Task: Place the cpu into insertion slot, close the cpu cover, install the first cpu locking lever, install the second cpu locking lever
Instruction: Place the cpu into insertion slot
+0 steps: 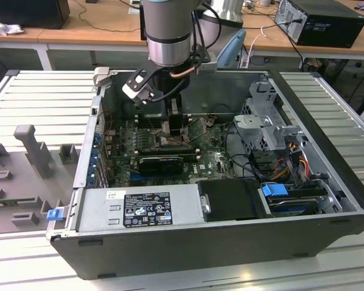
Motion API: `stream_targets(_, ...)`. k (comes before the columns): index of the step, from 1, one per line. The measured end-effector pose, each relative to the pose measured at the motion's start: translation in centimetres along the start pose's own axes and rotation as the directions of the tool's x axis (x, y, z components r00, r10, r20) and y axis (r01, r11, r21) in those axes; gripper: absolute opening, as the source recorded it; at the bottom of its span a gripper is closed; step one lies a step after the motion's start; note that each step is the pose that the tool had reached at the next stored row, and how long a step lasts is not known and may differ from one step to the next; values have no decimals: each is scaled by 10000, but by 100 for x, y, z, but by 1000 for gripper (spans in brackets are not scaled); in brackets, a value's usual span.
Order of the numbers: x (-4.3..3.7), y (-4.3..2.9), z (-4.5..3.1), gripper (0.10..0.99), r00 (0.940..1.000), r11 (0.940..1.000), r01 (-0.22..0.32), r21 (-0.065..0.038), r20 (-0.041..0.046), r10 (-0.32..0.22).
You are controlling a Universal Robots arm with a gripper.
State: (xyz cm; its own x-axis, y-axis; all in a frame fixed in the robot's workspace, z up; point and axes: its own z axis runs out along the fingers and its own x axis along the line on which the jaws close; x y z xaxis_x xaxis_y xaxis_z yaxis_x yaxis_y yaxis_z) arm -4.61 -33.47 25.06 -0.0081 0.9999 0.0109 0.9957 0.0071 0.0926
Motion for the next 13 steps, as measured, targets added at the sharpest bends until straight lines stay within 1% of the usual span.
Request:
stream_targets(3,18,-11,22,529,10000,10000,1,-1,-3,-1)
stream_targets(8,74,-51,90,529,10000,10000,1,-1,-3,-1)
stream_targets(11,105,-69,154,529,10000,10000,0,-2,-3,0)
stream_targets(13,126,-75,215,529,10000,10000,1,-1,-2,-1)
